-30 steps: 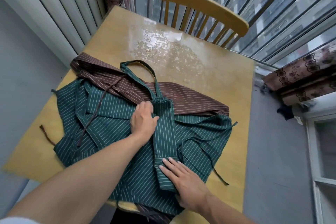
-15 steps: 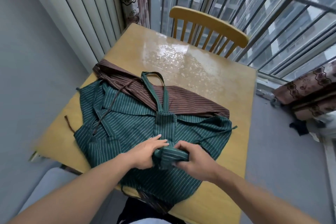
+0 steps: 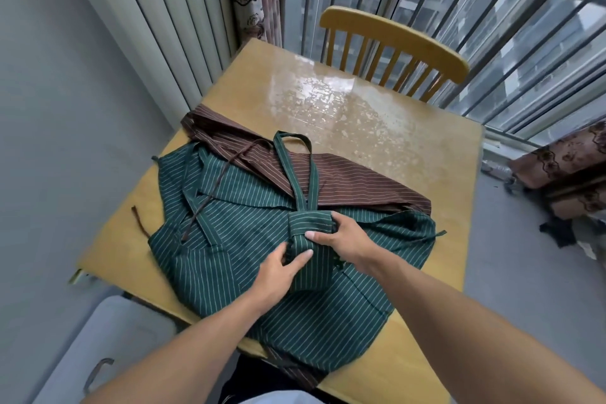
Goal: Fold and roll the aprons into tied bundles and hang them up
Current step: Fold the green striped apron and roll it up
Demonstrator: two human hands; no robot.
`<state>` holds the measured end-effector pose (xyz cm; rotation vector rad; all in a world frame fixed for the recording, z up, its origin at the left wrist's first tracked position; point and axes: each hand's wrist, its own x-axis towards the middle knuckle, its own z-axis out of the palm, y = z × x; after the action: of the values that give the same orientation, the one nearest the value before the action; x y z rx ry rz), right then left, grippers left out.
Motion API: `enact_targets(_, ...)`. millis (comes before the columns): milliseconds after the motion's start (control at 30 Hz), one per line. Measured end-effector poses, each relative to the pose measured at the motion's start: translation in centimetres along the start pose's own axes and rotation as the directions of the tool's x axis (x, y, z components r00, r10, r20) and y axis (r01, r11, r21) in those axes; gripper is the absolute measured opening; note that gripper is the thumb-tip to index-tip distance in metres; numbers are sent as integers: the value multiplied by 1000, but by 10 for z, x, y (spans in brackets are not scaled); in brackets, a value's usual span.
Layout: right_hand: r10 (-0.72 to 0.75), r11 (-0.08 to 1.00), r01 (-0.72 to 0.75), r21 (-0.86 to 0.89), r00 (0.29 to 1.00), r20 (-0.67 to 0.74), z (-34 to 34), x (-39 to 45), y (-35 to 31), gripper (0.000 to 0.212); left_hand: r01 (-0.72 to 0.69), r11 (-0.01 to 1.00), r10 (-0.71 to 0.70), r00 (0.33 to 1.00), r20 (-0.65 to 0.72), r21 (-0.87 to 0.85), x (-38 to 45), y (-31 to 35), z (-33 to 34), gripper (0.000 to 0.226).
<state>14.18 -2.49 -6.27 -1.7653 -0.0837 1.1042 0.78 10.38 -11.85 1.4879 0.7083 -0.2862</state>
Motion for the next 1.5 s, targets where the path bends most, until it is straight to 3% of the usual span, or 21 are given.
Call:
enact_targets(67,15,1000,-13,26,999,-45,1,2,4,33,19,999,-19,1000,7,-34,2,-6,4,73)
enact_targets(167,52,999,-51,9,996,-70,6,3,11,37,129,990,-129,992,-9,51,7,-10,10,95)
enact_targets(300,121,985,-132,-111,988,-99,8,7,25,51,196,972,-200,980,20,126,12,-13,15,60)
enact_targets(400,149,985,-158,-61,979,-139,5,12,34,37,215,976,-216,976,17,44,15,-11,16,58)
enact_targets(500,84,991,-100,-88,982,-169,7,22,38,25,205,976,-207,978,-19,-76,19,-20,15,46)
enact_targets(633,76,989,-97,-109,980,-184,9,37,44,27,227,974,-226,971,-82,14,24,-35,16,42)
enact_targets(800,88,931,-171,-322,962,-257,7,43,41,57,231,932,-158,952,-262,281,28,-15,25,40)
enact_targets(933,237,895,-237,-378,970,-46,-6,26,35,77,292,902,-220,945,-244,318,37,-4,19,55)
enact_targets(1000,353,841,-272,-467,931,92,-16,15,37,72,275,907,-221,956,-195,319,43,-3,14,55)
enact_targets(1133,517,726,-291,-623,828,216,-45,-4,47,27,247,909,-221,969,-114,335,47,-3,10,64)
enact_targets(1233,608,596,-346,-725,784,126,-76,-20,51,26,232,896,-211,973,-95,378,43,4,13,65)
enact_targets(1367,761,388,-519,-762,647,-53,-115,-40,55,33,198,868,-171,980,-101,455,38,14,18,69)
enact_targets(1433,733,230,-448,-864,664,-149,-120,-42,55,32,188,857,-165,982,-90,479,37,14,19,78)
enact_targets(1500,614,26,-310,-950,755,-230,-112,-41,50,41,174,877,-143,984,-103,448,36,14,18,81)
